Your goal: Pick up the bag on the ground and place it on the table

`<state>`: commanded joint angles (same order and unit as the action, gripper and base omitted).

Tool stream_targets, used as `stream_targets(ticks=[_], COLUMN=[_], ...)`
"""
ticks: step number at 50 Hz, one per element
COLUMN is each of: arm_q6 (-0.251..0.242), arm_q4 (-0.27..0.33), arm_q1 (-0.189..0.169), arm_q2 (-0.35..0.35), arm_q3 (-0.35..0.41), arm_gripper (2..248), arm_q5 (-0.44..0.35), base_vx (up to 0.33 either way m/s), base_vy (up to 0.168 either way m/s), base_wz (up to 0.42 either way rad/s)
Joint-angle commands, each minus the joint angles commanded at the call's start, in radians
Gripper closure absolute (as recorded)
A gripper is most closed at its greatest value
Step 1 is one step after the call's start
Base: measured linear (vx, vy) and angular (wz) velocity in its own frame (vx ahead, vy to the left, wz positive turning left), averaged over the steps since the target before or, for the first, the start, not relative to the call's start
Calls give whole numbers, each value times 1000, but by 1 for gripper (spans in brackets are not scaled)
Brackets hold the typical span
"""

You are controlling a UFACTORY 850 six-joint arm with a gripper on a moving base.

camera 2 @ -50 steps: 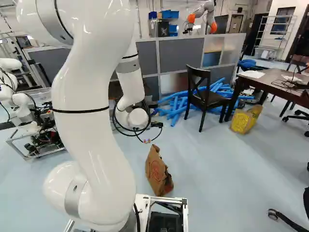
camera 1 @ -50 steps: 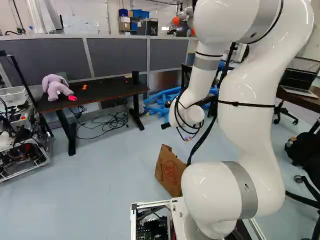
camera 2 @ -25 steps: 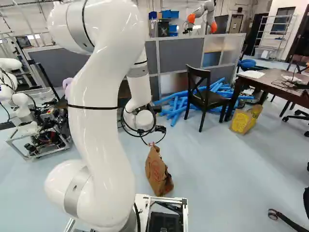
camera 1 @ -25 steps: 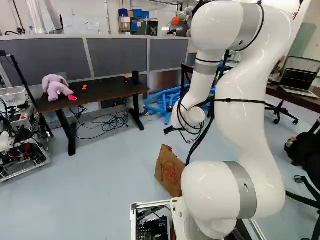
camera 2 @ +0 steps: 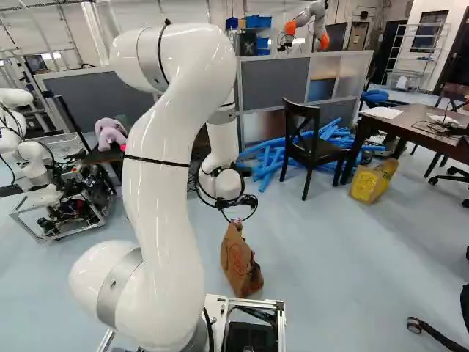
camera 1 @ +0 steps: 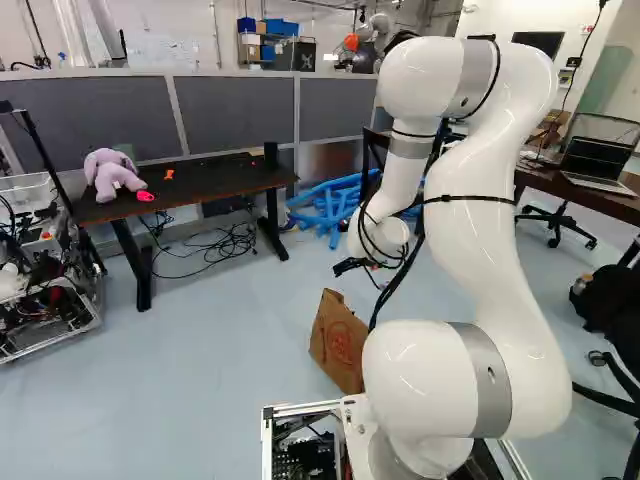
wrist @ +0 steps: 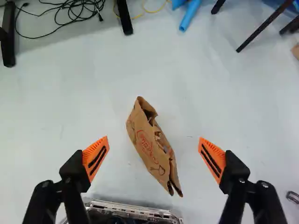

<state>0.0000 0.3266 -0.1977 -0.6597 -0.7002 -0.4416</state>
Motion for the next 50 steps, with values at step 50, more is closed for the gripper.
stream_targets(ticks=[50], arm_q6=[0], arm_q4=[71], arm_q1=[1], arm_q2=[-249], arm_q3=[-222], arm_gripper=[3], arm_q5=[186], base_vx=[0], base_vy=[0], base_wz=[0])
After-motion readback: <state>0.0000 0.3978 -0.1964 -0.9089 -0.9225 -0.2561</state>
